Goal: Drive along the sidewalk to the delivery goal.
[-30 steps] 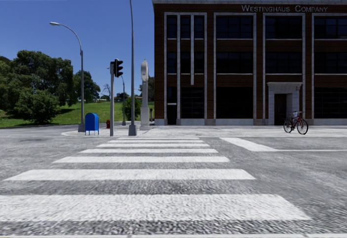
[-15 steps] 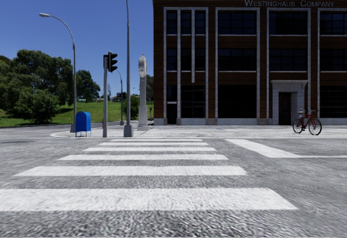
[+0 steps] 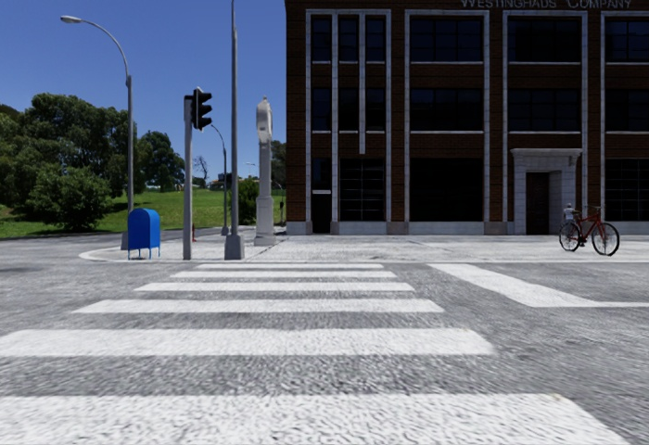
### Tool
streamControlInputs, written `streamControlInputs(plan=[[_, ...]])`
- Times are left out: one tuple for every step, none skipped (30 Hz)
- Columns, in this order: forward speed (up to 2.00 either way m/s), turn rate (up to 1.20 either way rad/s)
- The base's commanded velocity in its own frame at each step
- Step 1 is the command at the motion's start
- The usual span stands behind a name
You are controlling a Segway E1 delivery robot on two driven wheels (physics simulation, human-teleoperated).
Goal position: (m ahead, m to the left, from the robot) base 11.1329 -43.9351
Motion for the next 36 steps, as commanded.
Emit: streamControlInputs(plan=[[1.23,0.0],[1.28,0.0],[1.33,0.0],[1.33,0.0],[1.4,0.0],[1.53,0.0],[1.53,0.0],[1.65,0.0],[1.74,0.0],[1.74,0.0],[1.8,0.0],[1.86,0.0],[1.88,0.0],[1.88,0.0],[1.89,0.0],[1.93,0.0],[2.0,0.0],[2.0,0.0],[2.0,0.0],[2.0,0.0],[2.0,0.0],[2.0,0.0],[2.0,0.0],[2.0,0.0],[2.0,0.0],[2.0,0.0],[2.0,0.0],[2.0,0.0],[2.0,0.0],[2.0,0.0],[2.0,0.0],[2.0,0.0],[2.0,0.0],[2.0,0.0],[2.0,0.0],[2.0,0.0]])
